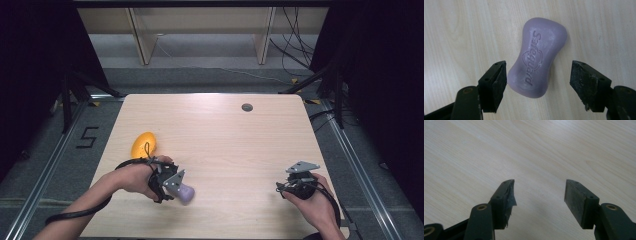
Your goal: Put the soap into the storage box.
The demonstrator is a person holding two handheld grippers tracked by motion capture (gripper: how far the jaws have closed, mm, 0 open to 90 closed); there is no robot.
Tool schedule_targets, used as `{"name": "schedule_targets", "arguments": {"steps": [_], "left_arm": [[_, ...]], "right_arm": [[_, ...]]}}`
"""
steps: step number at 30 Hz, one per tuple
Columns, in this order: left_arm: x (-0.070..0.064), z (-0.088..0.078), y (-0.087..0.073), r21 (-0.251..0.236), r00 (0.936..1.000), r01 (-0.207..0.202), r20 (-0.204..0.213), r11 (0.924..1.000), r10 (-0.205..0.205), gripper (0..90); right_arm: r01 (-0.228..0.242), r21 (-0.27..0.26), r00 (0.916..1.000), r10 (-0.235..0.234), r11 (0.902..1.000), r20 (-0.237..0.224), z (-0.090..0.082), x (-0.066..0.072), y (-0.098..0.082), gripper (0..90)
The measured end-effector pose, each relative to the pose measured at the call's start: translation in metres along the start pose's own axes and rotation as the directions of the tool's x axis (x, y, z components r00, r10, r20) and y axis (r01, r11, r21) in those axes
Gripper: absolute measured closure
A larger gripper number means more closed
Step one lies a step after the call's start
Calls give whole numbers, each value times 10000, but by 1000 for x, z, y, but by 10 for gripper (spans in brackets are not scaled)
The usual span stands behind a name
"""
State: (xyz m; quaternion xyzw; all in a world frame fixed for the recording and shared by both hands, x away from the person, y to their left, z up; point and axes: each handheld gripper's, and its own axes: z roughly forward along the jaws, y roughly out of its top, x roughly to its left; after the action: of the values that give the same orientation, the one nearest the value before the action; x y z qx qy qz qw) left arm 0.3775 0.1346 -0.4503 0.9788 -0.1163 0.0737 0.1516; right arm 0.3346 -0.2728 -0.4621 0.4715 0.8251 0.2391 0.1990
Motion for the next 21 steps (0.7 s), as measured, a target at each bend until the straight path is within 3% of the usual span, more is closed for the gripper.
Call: {"name": "schedule_targets", "arguments": {"steps": [8, 14, 21], "left_arm": [[14, 12, 14, 632, 9941, -805, 777, 9947, 755, 291], [19, 20, 19, 827, 9873, -977, 1333, 9918, 862, 289], [23, 27, 19, 970, 9832, -1054, 1596, 9897, 891, 298]], "right_arm": [[-32, -37, 10000, 32, 10000, -8, 1, 0, 0, 416], [-60, -35, 10000, 60, 10000, -34, 1, 0, 0, 416], [-57, -33, 10000, 57, 10000, -14, 1, 0, 0, 415]]}}
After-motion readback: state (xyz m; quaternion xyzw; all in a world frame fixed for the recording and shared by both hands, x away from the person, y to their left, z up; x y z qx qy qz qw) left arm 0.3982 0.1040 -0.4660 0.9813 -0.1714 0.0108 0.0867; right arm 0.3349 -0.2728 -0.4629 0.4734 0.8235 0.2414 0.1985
